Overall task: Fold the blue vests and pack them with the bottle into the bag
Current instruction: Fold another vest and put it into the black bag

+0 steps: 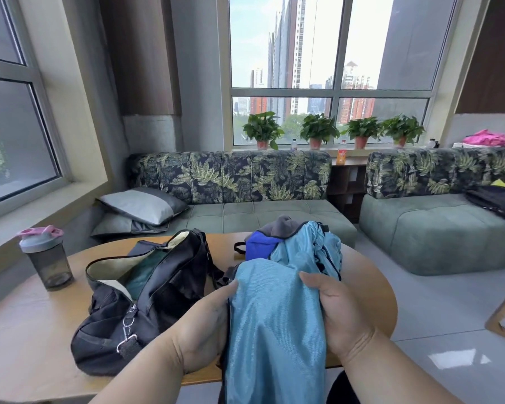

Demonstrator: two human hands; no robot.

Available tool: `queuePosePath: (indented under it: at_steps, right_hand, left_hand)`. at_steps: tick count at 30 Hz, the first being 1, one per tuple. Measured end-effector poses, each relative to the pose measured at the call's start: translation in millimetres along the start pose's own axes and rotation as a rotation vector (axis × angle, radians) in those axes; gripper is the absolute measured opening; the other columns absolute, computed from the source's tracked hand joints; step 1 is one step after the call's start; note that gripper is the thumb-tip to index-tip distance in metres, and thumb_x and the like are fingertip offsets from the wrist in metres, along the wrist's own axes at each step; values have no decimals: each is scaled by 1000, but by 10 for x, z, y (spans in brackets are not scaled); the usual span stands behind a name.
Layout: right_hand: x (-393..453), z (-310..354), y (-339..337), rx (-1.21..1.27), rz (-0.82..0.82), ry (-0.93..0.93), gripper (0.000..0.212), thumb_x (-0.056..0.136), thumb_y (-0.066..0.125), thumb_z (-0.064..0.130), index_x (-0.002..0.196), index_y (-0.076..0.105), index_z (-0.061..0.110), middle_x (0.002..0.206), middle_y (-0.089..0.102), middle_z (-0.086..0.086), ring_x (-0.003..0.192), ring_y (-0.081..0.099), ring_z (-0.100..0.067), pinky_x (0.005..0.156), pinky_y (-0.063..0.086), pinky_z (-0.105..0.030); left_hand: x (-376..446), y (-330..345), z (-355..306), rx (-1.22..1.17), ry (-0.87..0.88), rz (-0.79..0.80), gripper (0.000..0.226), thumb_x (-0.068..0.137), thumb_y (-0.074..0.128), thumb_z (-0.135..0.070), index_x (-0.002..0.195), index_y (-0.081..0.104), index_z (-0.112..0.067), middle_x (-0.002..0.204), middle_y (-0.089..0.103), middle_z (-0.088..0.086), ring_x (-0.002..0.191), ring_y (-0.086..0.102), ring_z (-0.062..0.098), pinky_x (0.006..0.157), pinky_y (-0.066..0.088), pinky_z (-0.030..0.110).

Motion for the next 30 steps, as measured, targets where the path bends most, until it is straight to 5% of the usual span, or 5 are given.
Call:
queuePosePath:
  at_steps: [3,8,14,26,30]
  right_hand:
    - [28,-19,18,3,-1,5,82,54,97,18,127,70,-6,138,63,-31,119,68,-43,91,61,-49]
    - [77,-15,46,-29,48,30,80,71,86,21,141,59,-8,149,52,-32,142,47,-48,121,37,-57]
    - [78,84,17,-62,40,47,77,59,94,20,128,70,-6,138,64,-28,120,69,-39,95,60,-46]
    - [130,86,-21,-52,33,80,80,55,95,18,127,70,-6,137,65,-27,119,70,-39,93,61,-45]
    - [124,150,-95,-45,-5,49,82,52,98,17,126,71,-6,136,65,-27,116,71,-38,91,62,-46]
  left_hand:
    - [17,100,108,-41,-65,117,59,106,44,-49,150,57,-13,151,58,14,143,52,33,127,28,51]
    - [5,175,234,-167,-165,298,75,98,51,-52,151,52,0,160,44,25,151,36,44,129,20,54]
    - [42,145,230,-271,-127,308,70,94,50,-36,152,49,2,162,39,25,144,38,42,129,17,55]
    - [108,-19,200,-298,-78,233,62,93,51,-23,150,53,1,137,63,25,120,61,42,117,36,51]
    - [140,-94,102,-303,16,198,74,80,70,-16,150,53,2,145,57,23,124,59,40,117,39,50]
Point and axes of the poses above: each hand's wrist, its own x-axis towards the middle knuckle, its own y-axis out of the palm, z = x × y, the point moved 6 cm from there along x, towards the middle knuckle
